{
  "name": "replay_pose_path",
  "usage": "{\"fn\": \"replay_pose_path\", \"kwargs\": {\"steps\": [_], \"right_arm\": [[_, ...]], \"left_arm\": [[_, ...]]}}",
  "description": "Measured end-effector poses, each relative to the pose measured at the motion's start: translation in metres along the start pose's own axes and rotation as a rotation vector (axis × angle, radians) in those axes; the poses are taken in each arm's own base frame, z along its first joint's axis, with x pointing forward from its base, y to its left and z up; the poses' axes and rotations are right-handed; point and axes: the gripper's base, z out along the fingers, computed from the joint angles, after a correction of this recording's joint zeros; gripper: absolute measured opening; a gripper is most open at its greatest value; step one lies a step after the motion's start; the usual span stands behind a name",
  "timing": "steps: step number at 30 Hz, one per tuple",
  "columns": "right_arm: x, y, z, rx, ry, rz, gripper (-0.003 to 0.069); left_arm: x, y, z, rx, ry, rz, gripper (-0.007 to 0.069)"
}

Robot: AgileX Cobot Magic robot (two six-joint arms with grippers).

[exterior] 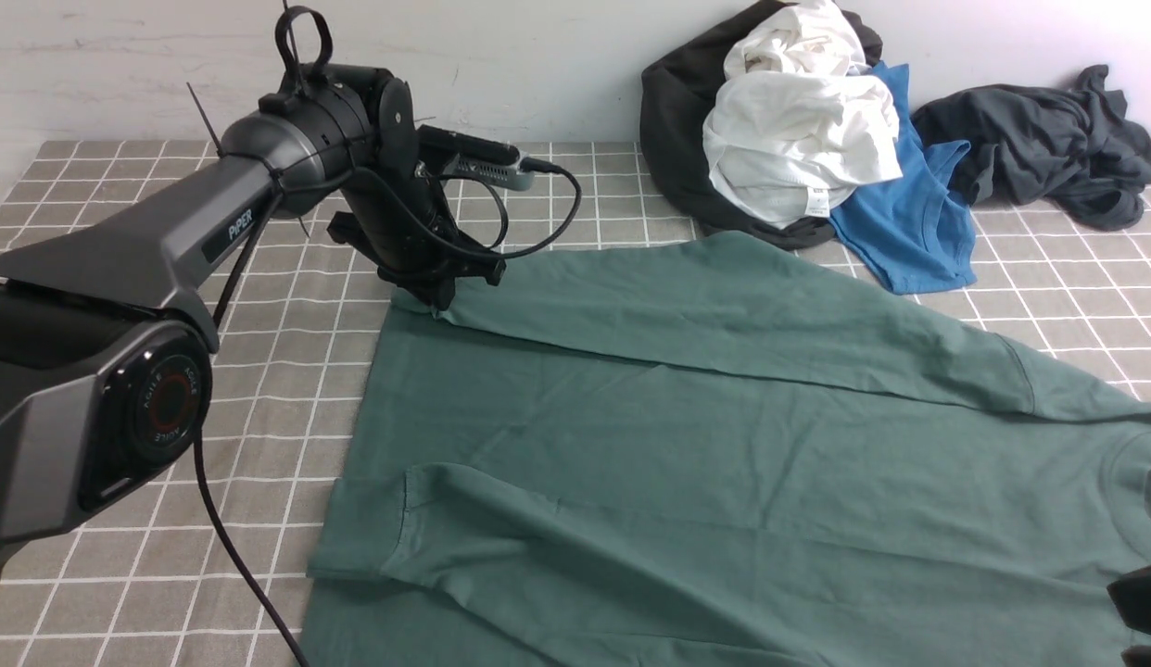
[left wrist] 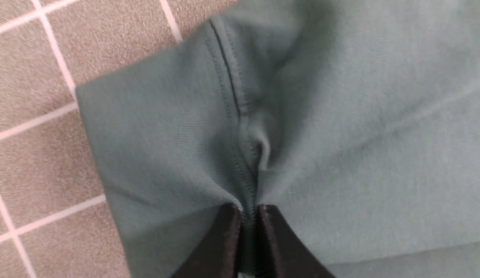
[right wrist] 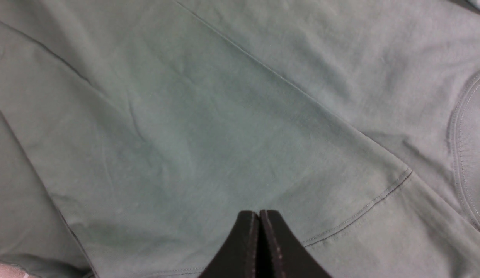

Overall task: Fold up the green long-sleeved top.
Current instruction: Use the left arm to clamp the cuff farthest from it, then use the left arm to drag and drop the cuff onto the cuff closest to the left arm

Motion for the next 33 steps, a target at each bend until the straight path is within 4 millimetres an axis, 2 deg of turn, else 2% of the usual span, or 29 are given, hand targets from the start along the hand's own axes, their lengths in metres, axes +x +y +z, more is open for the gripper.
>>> {"fn": "replay_pose_path", "kwargs": {"steps": [5,6,7,9,10,12,15,16,17,19,20,21,24,26,33], "right_arm": [[0.000,0.000,0.000,0.001,0.000,-0.001,-0.0014],[0.000,-0.001,0.000,0.006,0.000,-0.004,-0.0014],[0.000,-0.001,0.000,0.006,-0.001,-0.004,-0.0014],[0.002,0.000,-0.004,0.010,-0.013,-0.006,-0.0014],[0.004,0.000,-0.008,0.011,-0.021,-0.006,-0.0014],[0.008,0.000,-0.014,0.014,-0.036,-0.006,-0.0014],[0.017,0.002,-0.026,0.016,-0.049,-0.006,-0.0014],[0.020,0.002,-0.030,0.015,-0.051,-0.008,-0.0014],[0.021,0.003,-0.031,0.014,-0.051,-0.009,-0.0014],[0.028,0.006,-0.037,-0.002,-0.034,-0.030,-0.0014],[0.029,0.007,-0.038,-0.008,-0.028,-0.039,-0.0014],[0.031,0.009,-0.039,-0.018,-0.006,-0.054,-0.0014],[0.033,0.012,-0.039,-0.030,0.009,-0.081,-0.0014],[0.033,0.015,-0.039,-0.044,0.009,-0.115,-0.0014],[0.033,0.015,-0.039,-0.038,0.011,-0.137,-0.0014]], "left_arm": [[0.001,-0.002,-0.019,0.007,0.034,0.002,0.0023],[0.003,-0.004,-0.036,0.012,0.059,0.005,0.0023],[0.004,-0.005,-0.041,0.014,0.066,0.007,0.0023],[0.011,-0.013,-0.072,0.018,0.078,0.009,0.0023],[0.019,-0.021,-0.091,0.023,0.081,0.017,0.0023],[0.032,-0.035,-0.113,0.026,0.087,0.040,0.0023],[0.079,-0.065,-0.130,0.037,0.176,0.076,0.0023],[0.094,-0.074,-0.133,0.041,0.186,0.079,0.0023],[0.098,-0.076,-0.134,0.043,0.193,0.083,0.0023],[0.137,-0.086,-0.136,0.040,0.207,0.072,0.0023],[0.149,-0.086,-0.135,0.038,0.215,0.069,0.0023],[0.169,-0.084,-0.135,0.033,0.237,0.056,0.0023],[0.194,-0.081,-0.133,0.022,0.259,0.049,0.0023],[0.221,-0.077,-0.127,0.013,0.274,0.045,0.0023],[0.241,-0.074,-0.110,0.009,0.259,0.038,0.0044]]}}
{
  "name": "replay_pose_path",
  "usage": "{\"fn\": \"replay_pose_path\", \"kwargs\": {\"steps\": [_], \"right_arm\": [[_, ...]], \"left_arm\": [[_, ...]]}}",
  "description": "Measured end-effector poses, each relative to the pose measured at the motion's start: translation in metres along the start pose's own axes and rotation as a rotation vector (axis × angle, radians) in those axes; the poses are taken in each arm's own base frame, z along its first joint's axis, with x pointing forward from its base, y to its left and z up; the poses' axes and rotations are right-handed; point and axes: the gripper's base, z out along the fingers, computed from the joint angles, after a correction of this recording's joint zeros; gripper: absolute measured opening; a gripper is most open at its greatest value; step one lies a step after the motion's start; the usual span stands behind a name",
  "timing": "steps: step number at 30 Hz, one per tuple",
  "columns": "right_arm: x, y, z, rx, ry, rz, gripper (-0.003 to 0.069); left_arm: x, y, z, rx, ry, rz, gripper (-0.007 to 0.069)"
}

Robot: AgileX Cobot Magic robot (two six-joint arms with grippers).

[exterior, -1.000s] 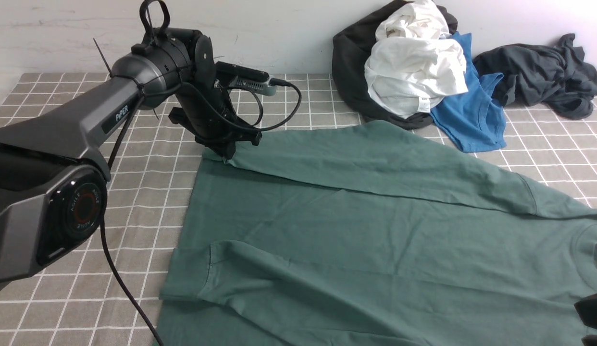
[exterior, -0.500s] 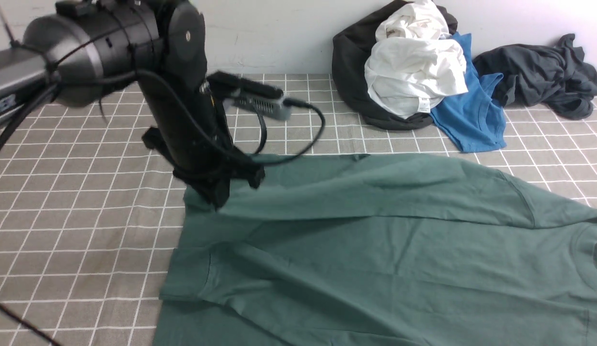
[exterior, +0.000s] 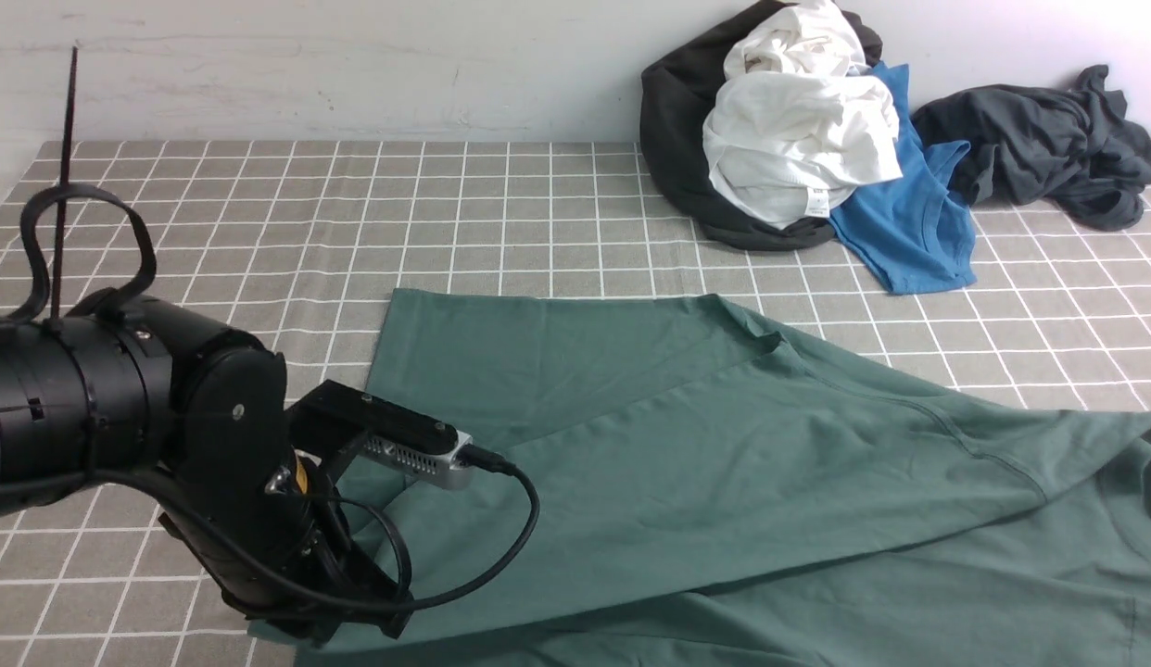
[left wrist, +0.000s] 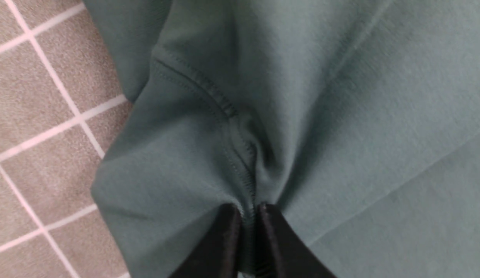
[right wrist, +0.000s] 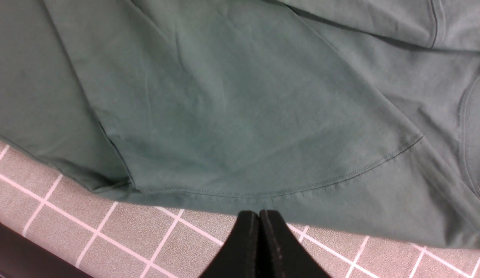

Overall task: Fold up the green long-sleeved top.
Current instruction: Use the left arm to drag and drop the cuff onto the cuff closest to the left arm, then use both arms simultaneously to clamp the lower edge of the clothing fabric

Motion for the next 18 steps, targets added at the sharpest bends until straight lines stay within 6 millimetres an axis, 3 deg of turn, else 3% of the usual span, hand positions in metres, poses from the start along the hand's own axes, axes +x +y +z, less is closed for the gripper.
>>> {"fn": "replay_pose_path", "kwargs": {"steps": [4,6,8,9,12,14,15,17,18], "right_arm": [[0.000,0.000,0.000,0.001,0.000,0.000,-0.0014],[0.000,0.000,0.000,0.001,0.000,-0.002,-0.0014],[0.000,0.000,0.000,0.001,0.000,-0.008,-0.0014],[0.000,0.000,0.000,-0.002,0.000,-0.013,-0.0014],[0.000,0.002,0.000,-0.013,-0.001,-0.031,-0.0014],[-0.002,0.005,0.002,-0.033,0.008,-0.063,-0.0014],[-0.002,0.006,0.003,-0.035,0.009,-0.066,-0.0014],[-0.004,0.008,0.004,-0.044,0.013,-0.101,-0.0014],[-0.004,0.008,0.004,-0.044,0.012,-0.103,-0.0014]], "left_arm": [[-0.001,0.000,0.002,-0.001,-0.009,0.012,0.0123],[-0.002,0.000,0.000,-0.005,-0.008,0.044,0.0230],[-0.003,0.000,-0.001,-0.006,0.002,0.060,0.0283],[-0.003,0.000,-0.007,-0.004,0.009,0.091,0.0342],[0.002,-0.006,-0.021,0.005,0.023,0.178,0.0414],[0.019,-0.022,-0.031,0.022,0.077,0.332,0.0438],[0.021,-0.024,-0.032,0.025,0.081,0.345,0.0438],[0.049,-0.045,-0.025,0.047,0.151,0.521,0.0440],[0.052,-0.046,-0.023,0.049,0.158,0.535,0.0440]]}}
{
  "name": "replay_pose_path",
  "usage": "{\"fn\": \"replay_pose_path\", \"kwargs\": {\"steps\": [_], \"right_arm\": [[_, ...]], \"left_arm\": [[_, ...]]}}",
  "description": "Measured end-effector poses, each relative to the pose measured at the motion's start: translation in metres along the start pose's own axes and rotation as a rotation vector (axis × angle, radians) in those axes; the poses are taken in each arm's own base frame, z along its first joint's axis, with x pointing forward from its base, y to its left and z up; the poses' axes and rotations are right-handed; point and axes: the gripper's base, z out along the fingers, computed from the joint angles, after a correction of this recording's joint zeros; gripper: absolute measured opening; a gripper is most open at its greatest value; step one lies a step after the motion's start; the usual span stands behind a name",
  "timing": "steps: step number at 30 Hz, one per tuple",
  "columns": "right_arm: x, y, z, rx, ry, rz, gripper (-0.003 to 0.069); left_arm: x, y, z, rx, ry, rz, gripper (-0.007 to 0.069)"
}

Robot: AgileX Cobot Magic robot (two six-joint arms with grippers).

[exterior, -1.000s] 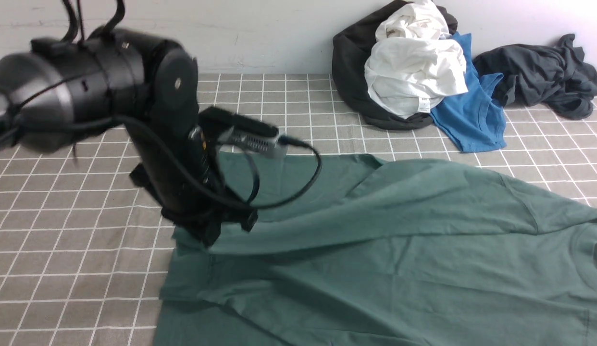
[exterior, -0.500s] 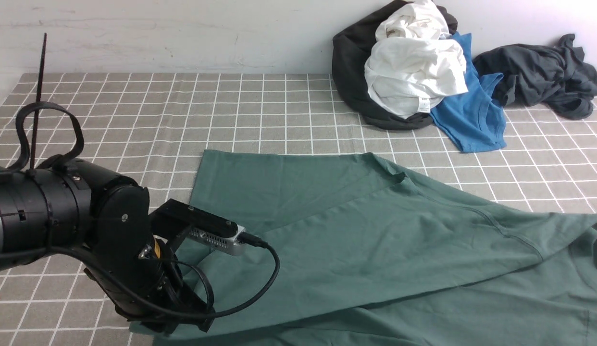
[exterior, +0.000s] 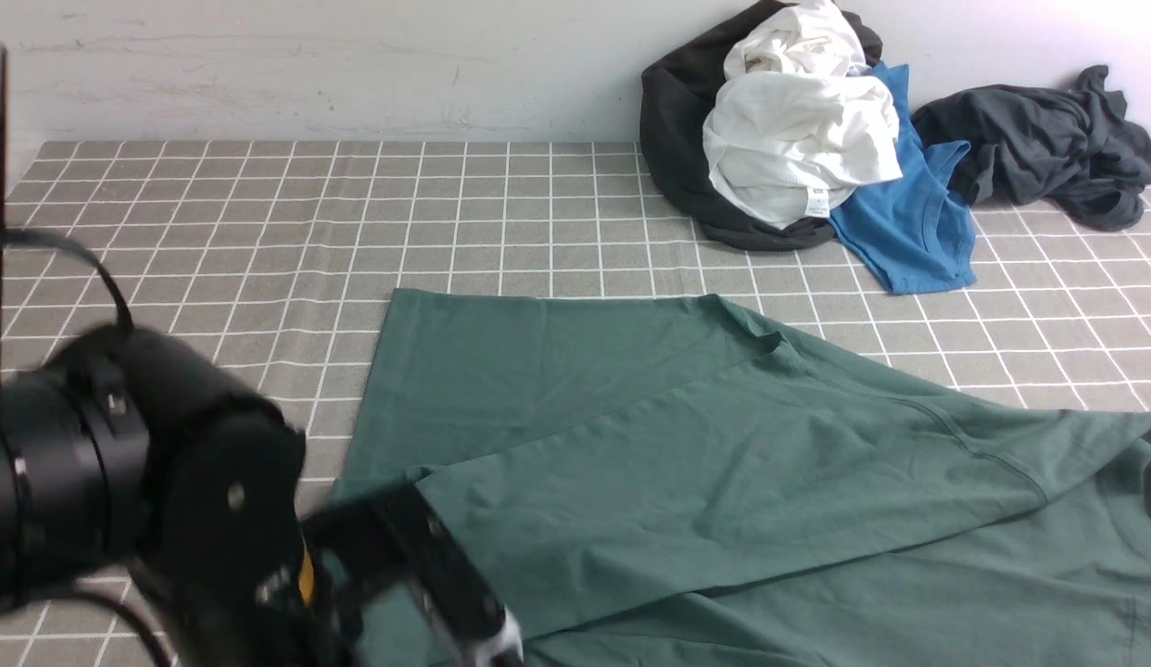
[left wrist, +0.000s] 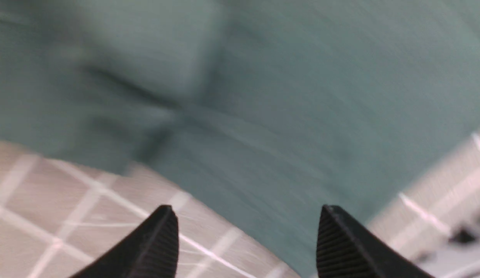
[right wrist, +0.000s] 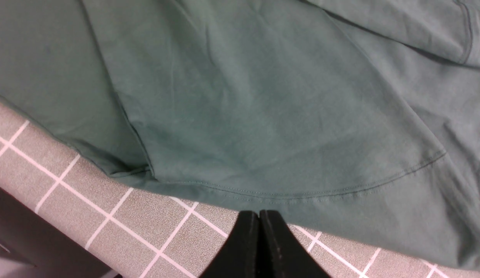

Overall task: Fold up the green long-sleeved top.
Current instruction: Use both arms simultaneously to clamp the lower edge of the clothing fabric

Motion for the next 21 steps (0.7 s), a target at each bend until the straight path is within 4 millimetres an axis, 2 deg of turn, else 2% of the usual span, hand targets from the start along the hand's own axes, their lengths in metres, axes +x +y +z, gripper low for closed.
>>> {"fn": "replay_pose_path", "kwargs": {"steps": [1,3,7,16,21], "right_arm": [[0.000,0.001,0.000,-0.002,-0.001,-0.014,-0.0014],[0.000,0.001,0.000,0.001,-0.001,-0.025,-0.0014],[0.000,0.000,0.000,0.012,0.001,-0.032,-0.0014],[0.000,0.000,0.000,0.012,0.001,-0.032,-0.0014],[0.000,0.000,0.000,0.012,0.001,-0.032,-0.0014]], "left_arm": [[0.008,-0.015,0.013,0.015,0.047,0.091,0.0440],[0.020,-0.031,0.033,0.024,0.093,0.200,0.0440],[0.030,-0.047,0.057,0.012,0.092,0.319,0.0440],[0.024,-0.047,0.069,-0.048,0.089,0.380,0.0440],[0.019,-0.045,0.068,-0.073,0.110,0.311,0.0423]]}}
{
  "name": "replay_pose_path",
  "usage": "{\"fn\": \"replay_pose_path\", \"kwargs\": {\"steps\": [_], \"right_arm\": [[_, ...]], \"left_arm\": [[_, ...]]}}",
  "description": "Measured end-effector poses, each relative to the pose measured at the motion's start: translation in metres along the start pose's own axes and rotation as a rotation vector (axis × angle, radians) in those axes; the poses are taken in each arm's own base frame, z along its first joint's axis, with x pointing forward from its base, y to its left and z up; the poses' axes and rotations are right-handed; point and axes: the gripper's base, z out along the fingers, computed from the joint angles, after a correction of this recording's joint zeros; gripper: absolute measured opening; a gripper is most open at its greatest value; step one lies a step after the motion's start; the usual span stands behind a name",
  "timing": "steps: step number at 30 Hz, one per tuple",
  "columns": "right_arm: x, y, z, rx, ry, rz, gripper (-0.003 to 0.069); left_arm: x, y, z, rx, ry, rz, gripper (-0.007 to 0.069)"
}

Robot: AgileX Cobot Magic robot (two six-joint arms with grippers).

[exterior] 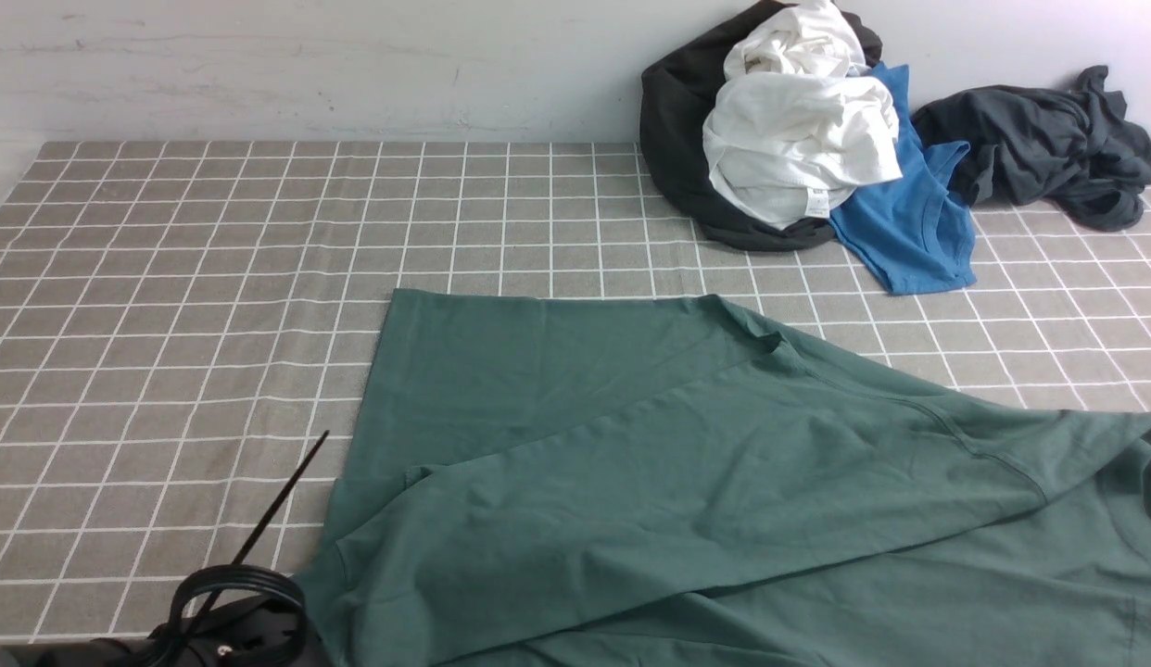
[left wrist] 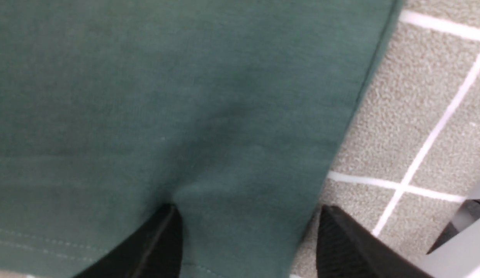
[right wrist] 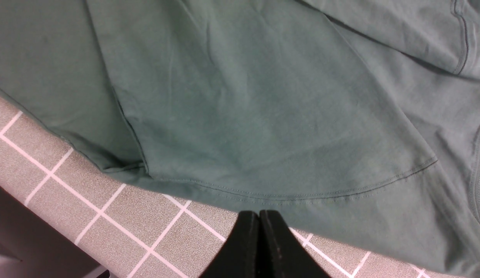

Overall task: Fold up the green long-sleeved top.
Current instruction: Use both arms simultaneously to clamp the lower edge of the clothing fabric

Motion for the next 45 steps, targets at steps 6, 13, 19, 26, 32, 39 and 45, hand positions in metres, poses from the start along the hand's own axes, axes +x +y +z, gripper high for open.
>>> {"fn": "replay_pose_path", "kwargs": {"steps": [6,13,19,26,32,39,45], "right_arm": [[0.000,0.000,0.000,0.000,0.000,0.000,-0.0014],[0.000,0.000,0.000,0.000,0.000,-0.006,-0.0014],[-0.001,0.002,0.001,-0.024,0.004,-0.070,-0.0014],[-0.016,0.018,0.022,-0.231,0.062,-0.247,0.0023],[-0.025,0.031,0.051,-0.346,0.159,-0.445,0.0209],[0.005,0.037,0.102,-0.286,0.240,-0.594,0.0462],[0.035,0.035,0.132,-0.179,0.170,-0.631,0.0477]], "left_arm": [[-0.012,0.011,-0.005,-0.081,-0.010,-0.022,0.0342],[-0.015,0.014,-0.006,-0.108,-0.030,-0.013,0.0169],[-0.012,0.014,-0.009,-0.107,-0.018,-0.044,0.0013],[0.017,0.003,-0.030,-0.091,-0.070,-0.121,0.0013],[0.040,-0.005,-0.034,-0.085,-0.081,-0.127,0.0013],[0.041,-0.005,-0.035,-0.088,-0.091,-0.123,0.0013],[0.039,-0.005,-0.036,-0.092,-0.116,-0.118,0.0013]]}}
